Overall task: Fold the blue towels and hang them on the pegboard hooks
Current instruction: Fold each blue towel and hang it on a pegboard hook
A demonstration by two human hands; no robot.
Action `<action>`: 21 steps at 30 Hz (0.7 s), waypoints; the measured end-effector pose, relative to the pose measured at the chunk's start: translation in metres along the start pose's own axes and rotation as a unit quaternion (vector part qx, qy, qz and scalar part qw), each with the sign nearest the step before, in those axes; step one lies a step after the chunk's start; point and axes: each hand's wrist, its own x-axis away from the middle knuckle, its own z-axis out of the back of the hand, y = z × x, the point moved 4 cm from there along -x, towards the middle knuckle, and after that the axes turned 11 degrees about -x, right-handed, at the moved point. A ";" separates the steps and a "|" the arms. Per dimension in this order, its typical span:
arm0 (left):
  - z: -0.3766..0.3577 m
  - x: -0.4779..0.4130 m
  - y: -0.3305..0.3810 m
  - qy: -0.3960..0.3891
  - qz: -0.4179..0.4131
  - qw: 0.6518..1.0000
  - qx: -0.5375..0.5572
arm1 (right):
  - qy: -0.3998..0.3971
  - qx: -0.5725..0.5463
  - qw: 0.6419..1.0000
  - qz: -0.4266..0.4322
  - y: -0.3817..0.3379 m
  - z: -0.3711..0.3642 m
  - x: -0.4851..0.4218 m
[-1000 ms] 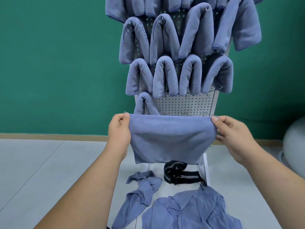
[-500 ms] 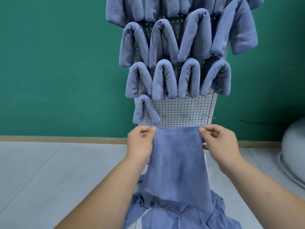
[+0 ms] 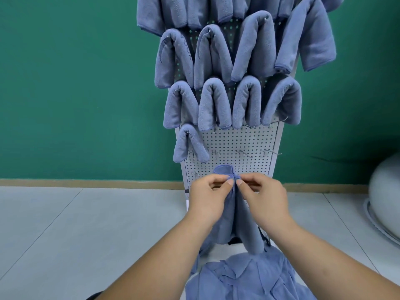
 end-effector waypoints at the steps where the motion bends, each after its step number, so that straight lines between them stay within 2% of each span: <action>1: 0.000 0.001 0.000 -0.006 0.001 1.000 0.001 | 0.000 -0.002 1.000 0.001 -0.001 0.000 0.001; 12: -0.003 0.002 0.003 -0.052 0.049 0.997 -0.001 | -0.003 0.012 1.000 0.000 -0.001 -0.003 0.007; 17: 0.002 -0.002 0.002 -0.107 0.022 0.994 -0.019 | 0.001 0.011 1.000 -0.008 0.004 0.005 -0.002; 19: 0.009 -0.007 -0.006 -0.097 0.024 0.993 -0.060 | 0.007 0.013 1.000 -0.010 0.008 0.009 -0.007; 21: 0.018 -0.016 -0.019 -0.070 0.008 0.979 -0.193 | 0.008 -0.001 1.000 -0.011 0.009 0.012 -0.012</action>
